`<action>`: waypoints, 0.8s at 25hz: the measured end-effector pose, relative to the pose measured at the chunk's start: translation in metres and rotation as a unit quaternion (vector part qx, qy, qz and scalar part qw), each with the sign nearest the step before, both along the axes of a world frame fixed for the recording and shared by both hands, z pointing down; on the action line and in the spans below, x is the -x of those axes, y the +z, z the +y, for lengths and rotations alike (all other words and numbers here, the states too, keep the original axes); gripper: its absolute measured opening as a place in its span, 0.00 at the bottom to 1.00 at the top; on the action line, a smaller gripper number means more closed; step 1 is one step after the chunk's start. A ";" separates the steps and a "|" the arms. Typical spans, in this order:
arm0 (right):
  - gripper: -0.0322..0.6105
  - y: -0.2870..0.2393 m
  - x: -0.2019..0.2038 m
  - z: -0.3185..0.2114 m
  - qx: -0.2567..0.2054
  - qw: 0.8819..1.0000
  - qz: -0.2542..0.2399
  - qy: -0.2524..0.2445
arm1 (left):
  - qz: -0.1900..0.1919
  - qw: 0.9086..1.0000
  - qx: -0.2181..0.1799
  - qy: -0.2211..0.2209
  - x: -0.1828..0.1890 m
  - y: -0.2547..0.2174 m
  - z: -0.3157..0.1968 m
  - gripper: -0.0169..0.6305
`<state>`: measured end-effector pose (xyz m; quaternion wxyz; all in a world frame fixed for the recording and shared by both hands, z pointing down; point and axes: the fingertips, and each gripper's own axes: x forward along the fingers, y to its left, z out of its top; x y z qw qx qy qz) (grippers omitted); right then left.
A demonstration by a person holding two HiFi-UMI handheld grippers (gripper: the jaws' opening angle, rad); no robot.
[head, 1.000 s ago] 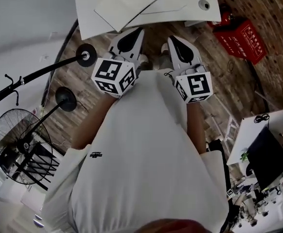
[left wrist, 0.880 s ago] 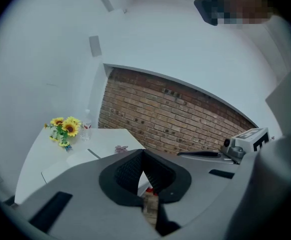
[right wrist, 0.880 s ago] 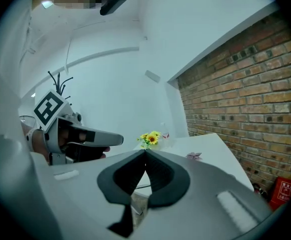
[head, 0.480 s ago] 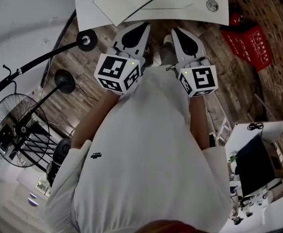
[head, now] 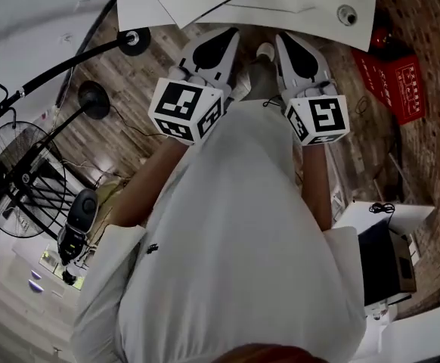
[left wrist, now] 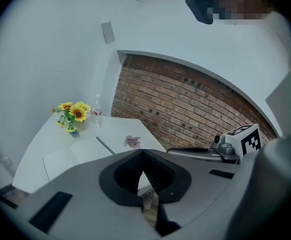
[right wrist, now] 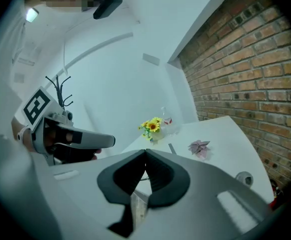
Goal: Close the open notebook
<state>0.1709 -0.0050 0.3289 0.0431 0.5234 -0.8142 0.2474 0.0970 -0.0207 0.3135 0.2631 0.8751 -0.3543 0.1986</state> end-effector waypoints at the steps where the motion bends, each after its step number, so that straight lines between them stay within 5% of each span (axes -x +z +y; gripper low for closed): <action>1: 0.07 0.004 0.000 -0.004 0.006 1.000 -0.005 -0.006 | -0.002 1.000 0.002 -0.004 0.001 0.002 -0.002 0.04; 16: 0.08 0.041 -0.006 -0.049 0.016 0.999 0.006 -0.046 | -0.019 0.998 0.033 -0.043 0.004 0.043 -0.023 0.04; 20: 0.22 0.051 -0.009 -0.059 0.027 0.999 0.002 -0.043 | -0.025 0.998 0.041 -0.043 0.001 0.054 -0.031 0.04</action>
